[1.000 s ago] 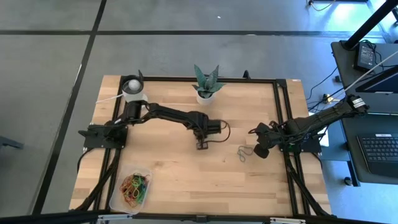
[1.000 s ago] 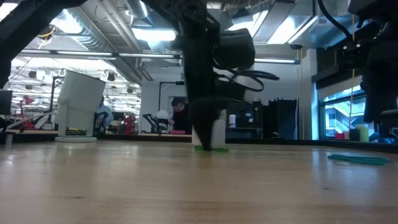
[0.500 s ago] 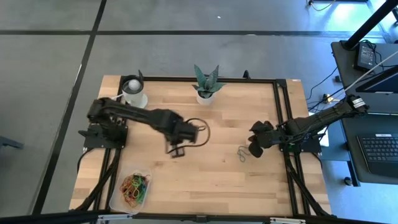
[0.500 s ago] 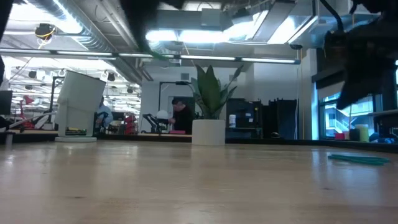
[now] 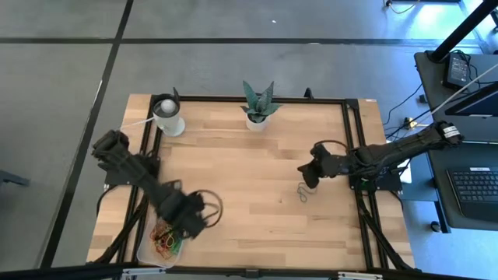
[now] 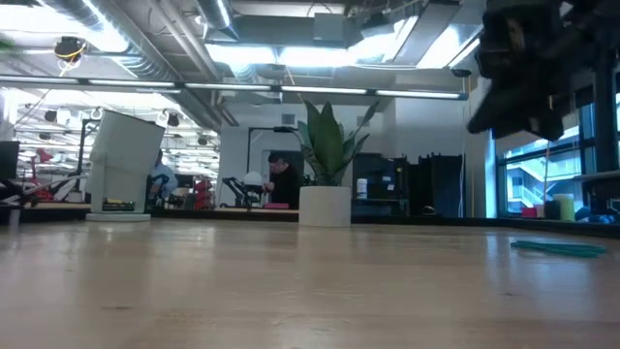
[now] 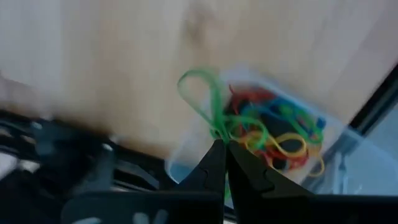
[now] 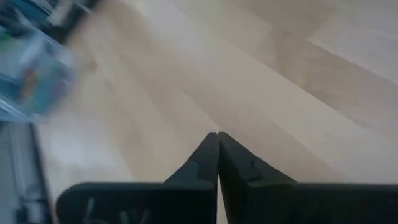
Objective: Pick and place rubber bands into bin
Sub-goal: Put the green rubber band into the transparent bin, then put the blue rubber band into the transparent bin
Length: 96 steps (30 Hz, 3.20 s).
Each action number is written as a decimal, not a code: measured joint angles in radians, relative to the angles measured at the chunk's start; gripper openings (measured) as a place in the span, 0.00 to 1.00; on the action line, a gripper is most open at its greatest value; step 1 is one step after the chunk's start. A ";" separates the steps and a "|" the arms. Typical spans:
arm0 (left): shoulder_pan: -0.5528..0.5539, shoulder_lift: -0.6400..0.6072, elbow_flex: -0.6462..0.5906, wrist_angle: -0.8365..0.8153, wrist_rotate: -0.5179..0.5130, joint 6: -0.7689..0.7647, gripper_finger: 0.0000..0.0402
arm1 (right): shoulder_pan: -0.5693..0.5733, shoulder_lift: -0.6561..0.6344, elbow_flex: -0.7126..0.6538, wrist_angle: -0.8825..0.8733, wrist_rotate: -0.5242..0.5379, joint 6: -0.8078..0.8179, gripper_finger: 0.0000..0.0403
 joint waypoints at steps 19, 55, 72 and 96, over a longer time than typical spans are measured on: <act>-0.319 -0.055 -0.507 0.576 0.034 -0.325 0.01 | 0.085 0.475 0.331 0.113 -0.054 0.094 0.01; -0.173 -0.107 -0.719 0.744 0.042 -0.551 0.01 | 0.087 0.678 0.511 0.077 -0.098 0.026 0.01; -0.175 -0.104 -0.517 0.489 0.098 -0.446 0.29 | 0.087 0.677 0.511 0.077 -0.099 0.036 0.01; -0.103 -0.128 -0.285 0.203 0.097 -0.414 0.25 | 0.116 0.557 0.511 -0.422 -0.232 -0.062 0.01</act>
